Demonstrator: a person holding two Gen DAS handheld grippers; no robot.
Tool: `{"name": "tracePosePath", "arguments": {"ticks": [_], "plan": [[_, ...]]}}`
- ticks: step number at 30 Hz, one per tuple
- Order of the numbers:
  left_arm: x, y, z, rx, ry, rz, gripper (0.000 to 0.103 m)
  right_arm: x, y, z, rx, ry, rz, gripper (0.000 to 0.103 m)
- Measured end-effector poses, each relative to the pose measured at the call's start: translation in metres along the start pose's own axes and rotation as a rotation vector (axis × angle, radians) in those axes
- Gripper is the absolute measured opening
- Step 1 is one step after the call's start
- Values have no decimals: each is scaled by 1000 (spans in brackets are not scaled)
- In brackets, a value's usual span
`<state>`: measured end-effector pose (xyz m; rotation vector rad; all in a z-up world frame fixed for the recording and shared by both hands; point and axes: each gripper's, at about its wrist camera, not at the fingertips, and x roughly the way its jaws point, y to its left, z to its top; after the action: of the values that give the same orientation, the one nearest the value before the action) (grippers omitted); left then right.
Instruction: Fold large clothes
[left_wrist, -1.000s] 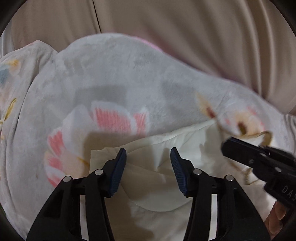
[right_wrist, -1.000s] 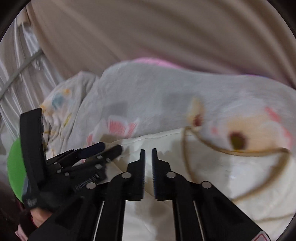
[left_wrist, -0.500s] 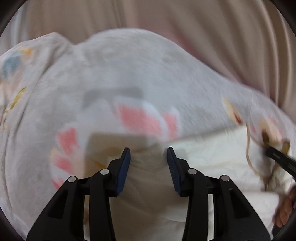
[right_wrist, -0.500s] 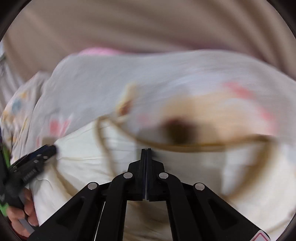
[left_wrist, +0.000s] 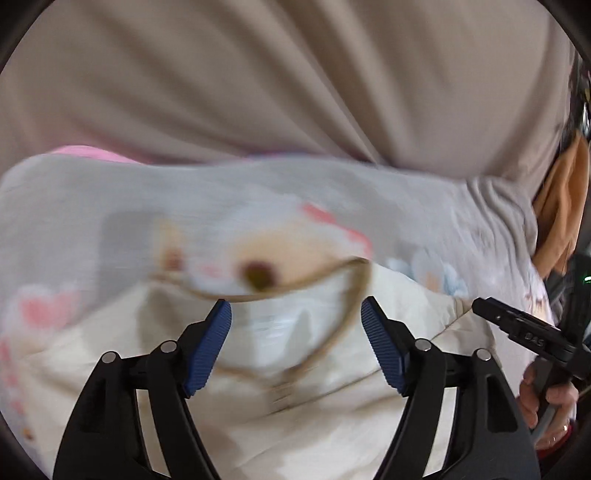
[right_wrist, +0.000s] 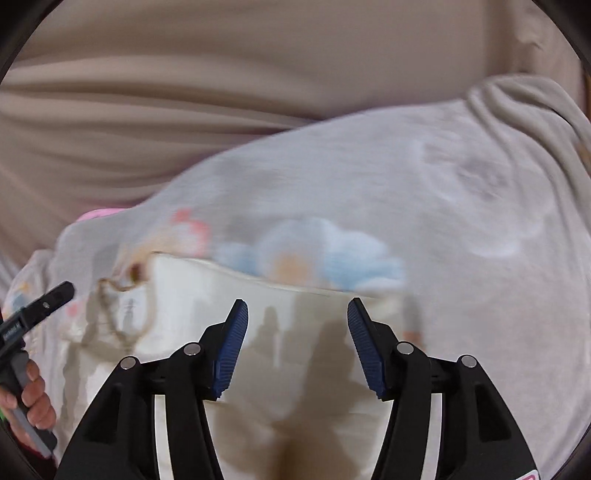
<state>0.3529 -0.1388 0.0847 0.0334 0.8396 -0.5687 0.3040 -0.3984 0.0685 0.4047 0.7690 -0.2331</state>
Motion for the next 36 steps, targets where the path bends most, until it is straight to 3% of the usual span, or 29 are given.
{"name": "tracePosePath", "arguments": {"ticks": [4,5,6,7,8,9,11,17,19,21,22,23,25,27,28,29,30,32,34,36], "plan": [[69,-16,1,-66,123,44,67,19,-33,-4,83,51,-2,58],[74,-17,-2,-61,112,71,62,27,-38,-8,88,87,25,54],[75,-20,-3,-38,93,95,57,33,-40,-11,85,112,44,41],[74,-22,-2,-9,68,116,44,37,-39,-15,65,125,58,33],[74,-23,-3,0,61,159,15,37,-37,-18,37,118,51,20],[75,-16,-1,1,67,195,11,36,-35,-20,19,102,35,12],[78,-5,-1,-32,72,146,10,29,-36,-25,29,55,18,10],[80,-17,-4,18,58,214,11,38,-46,-33,70,82,-7,10],[66,-14,-5,-33,37,186,11,39,-49,-30,85,93,1,12],[52,-14,-5,-79,9,57,12,31,-46,-31,61,73,0,13],[45,-15,-4,-98,8,-15,21,28,-41,-31,42,61,4,14],[44,-18,-4,-106,15,-52,42,23,-40,-31,29,47,18,17],[48,-26,-1,-100,31,-67,70,21,-41,-29,30,39,53,21],[60,-34,1,-63,51,-25,68,25,-44,-25,72,59,84,22],[70,-36,2,-50,70,-8,57,29,-47,-22,93,72,103,22],[77,-40,3,-44,94,-12,29,32,-48,-22,106,84,117,20],[83,-39,2,-44,112,-7,21,35,-47,-20,109,87,125,13],[81,-40,3,-34,73,14,7,27,-47,-21,83,42,112,9],[82,-41,3,-3,42,60,6,23,-52,-26,72,7,73,8],[85,-35,-1,-21,54,48,6,39,-60,-29,93,55,67,8]]}}
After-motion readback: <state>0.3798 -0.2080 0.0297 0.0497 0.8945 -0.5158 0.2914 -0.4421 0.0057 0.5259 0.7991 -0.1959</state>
